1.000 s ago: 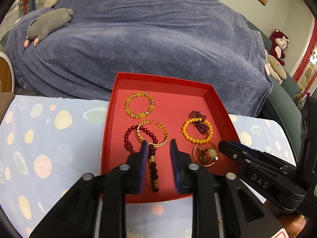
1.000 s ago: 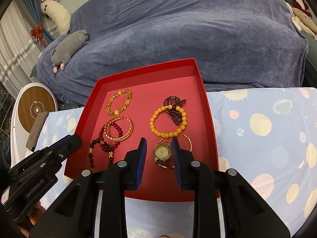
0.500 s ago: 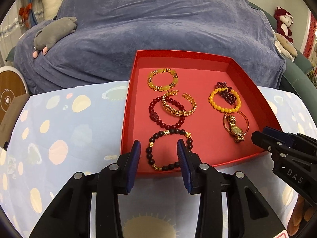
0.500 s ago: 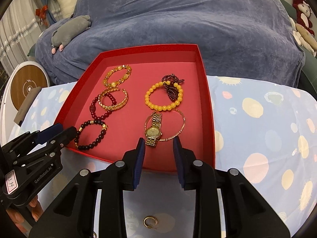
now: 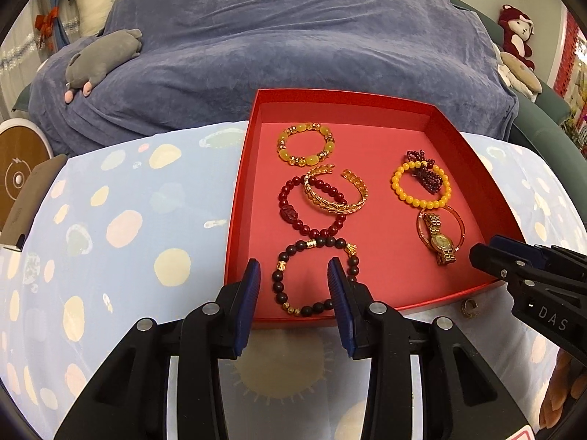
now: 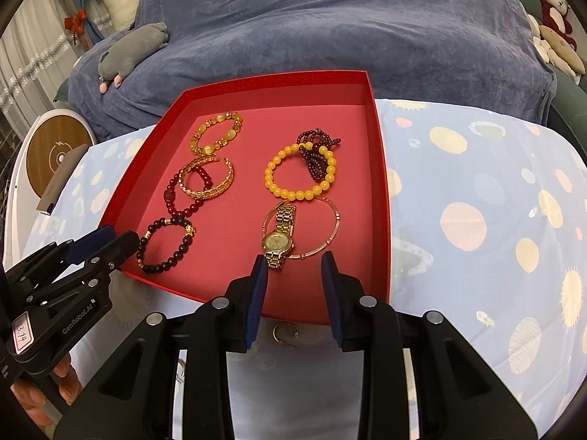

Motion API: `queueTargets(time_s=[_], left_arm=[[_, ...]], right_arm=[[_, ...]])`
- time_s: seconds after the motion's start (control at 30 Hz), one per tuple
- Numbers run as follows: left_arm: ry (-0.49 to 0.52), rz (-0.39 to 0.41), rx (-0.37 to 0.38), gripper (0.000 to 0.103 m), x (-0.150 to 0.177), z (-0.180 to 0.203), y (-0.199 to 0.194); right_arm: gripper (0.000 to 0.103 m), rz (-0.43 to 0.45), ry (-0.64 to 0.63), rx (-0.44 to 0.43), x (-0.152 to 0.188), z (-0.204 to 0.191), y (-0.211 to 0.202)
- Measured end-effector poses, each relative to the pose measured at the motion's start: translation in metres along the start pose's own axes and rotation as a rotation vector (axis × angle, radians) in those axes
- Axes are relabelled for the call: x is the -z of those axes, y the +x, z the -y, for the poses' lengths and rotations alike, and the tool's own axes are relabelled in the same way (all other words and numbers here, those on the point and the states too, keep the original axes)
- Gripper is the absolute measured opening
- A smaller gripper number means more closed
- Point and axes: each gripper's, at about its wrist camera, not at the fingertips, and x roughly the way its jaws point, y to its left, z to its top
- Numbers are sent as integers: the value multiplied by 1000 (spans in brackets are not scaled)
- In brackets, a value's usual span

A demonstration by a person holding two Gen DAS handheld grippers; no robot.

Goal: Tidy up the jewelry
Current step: 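Grasp a gold hoop earring with the right gripper while the left gripper grasps the other hoop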

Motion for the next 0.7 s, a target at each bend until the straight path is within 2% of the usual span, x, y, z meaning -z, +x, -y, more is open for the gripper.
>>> queueTargets(time_s=[0.43, 0.57, 0.63, 0.7], left_arm=[[10, -23, 13, 36, 31, 4, -20], [-22, -38, 28, 36, 32, 2, -21], [-57, -36, 46, 36, 34, -2, -27], [-73, -22, 43, 36, 35, -3, -35]], right_arm=[[29, -2, 8, -11, 33, -3, -23], [28, 4, 24, 18, 35, 4, -31], [29, 9, 65, -16, 36, 12, -41], [29, 19, 79, -4, 42, 19, -53]])
